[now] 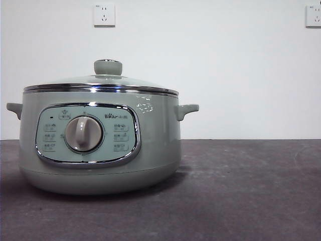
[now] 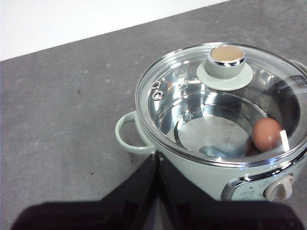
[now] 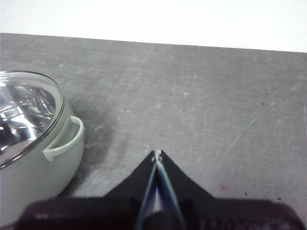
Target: Pick up the egg,open the lid,put the egg in the pot,close the lid
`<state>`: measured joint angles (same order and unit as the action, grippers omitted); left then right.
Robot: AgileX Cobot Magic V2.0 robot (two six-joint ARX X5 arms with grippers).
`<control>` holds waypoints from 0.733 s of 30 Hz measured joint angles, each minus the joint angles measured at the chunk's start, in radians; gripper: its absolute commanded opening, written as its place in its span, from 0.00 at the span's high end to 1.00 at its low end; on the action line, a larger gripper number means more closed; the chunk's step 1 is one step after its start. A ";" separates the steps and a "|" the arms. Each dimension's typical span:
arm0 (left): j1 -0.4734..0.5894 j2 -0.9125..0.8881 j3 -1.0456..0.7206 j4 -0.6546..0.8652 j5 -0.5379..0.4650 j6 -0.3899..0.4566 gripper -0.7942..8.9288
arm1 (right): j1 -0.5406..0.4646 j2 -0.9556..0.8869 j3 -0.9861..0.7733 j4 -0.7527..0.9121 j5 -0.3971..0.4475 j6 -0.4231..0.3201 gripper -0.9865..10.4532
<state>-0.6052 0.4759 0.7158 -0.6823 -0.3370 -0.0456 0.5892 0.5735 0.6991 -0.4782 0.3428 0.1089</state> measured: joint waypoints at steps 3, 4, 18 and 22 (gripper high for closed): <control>0.000 0.001 0.000 -0.002 -0.003 0.007 0.92 | 0.000 0.000 0.000 0.000 0.000 0.000 0.91; 0.000 0.001 0.000 -0.002 -0.011 0.022 0.92 | 0.000 0.000 0.000 0.000 0.000 0.000 0.91; 0.416 -0.253 -0.305 0.338 0.299 0.113 0.92 | 0.000 0.000 0.000 -0.006 0.000 0.000 0.91; 0.529 -0.324 -0.428 0.387 0.413 0.118 0.92 | 0.000 0.000 0.000 -0.007 0.000 0.000 0.91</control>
<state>-0.0761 0.1520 0.2878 -0.2951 0.0757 0.0727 0.5892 0.5739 0.6991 -0.4854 0.3431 0.1089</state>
